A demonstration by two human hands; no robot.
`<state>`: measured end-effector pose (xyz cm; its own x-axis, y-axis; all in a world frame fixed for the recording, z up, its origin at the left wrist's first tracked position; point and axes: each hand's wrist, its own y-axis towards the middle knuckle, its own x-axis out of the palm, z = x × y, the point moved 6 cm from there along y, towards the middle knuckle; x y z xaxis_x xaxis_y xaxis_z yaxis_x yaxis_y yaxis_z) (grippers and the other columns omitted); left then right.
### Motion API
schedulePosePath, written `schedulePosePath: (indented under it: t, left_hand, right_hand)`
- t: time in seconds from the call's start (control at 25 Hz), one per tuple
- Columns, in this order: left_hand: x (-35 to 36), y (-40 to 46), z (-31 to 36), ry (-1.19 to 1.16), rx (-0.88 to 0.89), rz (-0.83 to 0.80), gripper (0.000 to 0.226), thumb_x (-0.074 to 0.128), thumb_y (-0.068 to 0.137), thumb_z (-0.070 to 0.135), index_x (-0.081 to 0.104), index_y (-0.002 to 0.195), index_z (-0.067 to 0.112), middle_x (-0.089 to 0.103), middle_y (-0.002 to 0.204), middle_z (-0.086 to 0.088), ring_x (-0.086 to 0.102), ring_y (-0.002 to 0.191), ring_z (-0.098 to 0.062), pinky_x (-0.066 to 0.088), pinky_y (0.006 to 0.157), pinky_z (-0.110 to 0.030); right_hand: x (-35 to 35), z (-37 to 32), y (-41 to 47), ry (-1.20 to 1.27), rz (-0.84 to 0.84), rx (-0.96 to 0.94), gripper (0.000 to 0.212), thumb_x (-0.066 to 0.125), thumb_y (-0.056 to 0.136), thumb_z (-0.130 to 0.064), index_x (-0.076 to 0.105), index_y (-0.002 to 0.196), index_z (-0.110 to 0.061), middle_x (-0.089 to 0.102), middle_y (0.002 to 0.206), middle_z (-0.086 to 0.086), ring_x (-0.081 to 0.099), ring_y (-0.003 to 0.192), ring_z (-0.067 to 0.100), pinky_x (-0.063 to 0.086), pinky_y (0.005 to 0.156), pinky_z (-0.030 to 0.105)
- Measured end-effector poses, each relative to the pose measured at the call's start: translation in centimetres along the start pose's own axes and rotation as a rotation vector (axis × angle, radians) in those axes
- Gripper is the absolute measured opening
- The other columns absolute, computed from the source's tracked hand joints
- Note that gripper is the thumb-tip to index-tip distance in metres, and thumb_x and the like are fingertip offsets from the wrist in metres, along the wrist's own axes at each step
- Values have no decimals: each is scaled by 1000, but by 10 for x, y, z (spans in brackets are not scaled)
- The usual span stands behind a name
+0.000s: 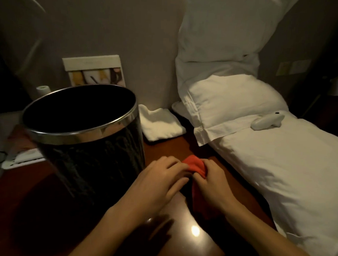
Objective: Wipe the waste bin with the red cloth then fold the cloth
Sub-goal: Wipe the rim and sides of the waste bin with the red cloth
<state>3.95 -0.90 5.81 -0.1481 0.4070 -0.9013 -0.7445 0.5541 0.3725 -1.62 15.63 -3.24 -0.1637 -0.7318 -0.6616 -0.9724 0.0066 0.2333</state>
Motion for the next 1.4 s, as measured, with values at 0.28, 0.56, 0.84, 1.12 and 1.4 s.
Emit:
schedulePosePath:
  t: [0.28, 0.56, 0.84, 1.12, 1.4]
  left_hand:
    - [-144, -69, -23, 344, -81, 632, 24, 57, 92, 19, 68, 112, 11, 63, 115, -6, 53, 109, -24, 38, 94, -36]
    - [-155, -81, -77, -104, -294, 808, 13, 64, 86, 29, 72, 94, 23, 66, 93, 12, 59, 93, -7, 48, 83, -45]
    - [-162, -83, -107, -70, -297, 859, 10, 67, 84, 28, 74, 89, 24, 66, 87, 11, 62, 86, -8, 51, 77, -42]
    - [-162, -90, -137, 19, -333, 947, 12, 61, 89, 24, 70, 96, 22, 65, 93, 8, 61, 89, -4, 53, 77, -30]
    - [-155, -61, -137, 190, -324, 817, 15, 53, 88, 48, 64, 92, 37, 59, 85, 25, 53, 88, 4, 42, 96, -46]
  right_hand:
    - [-4, -115, -10, 416, -21, -238, 40, 54, 82, -13, 65, 117, -28, 69, 108, -13, 66, 101, 8, 52, 89, 29]
    - [-6, -176, -7, 610, 89, -385, 50, 54, 79, -6, 74, 90, -51, 74, 95, -20, 68, 94, 2, 51, 80, 14]
    - [-15, -212, 20, 650, 202, -532, 23, 83, 79, -43, 69, 84, -25, 68, 78, -2, 64, 68, 10, 48, 60, 15]
    - [2, -239, 41, 527, 281, -804, 15, 77, 88, -18, 68, 100, -19, 67, 89, -9, 67, 80, 12, 51, 67, 20]
    - [-5, -229, 67, 498, 93, -803, 26, 78, 85, -8, 68, 89, -32, 70, 82, -6, 71, 75, 16, 59, 62, 31]
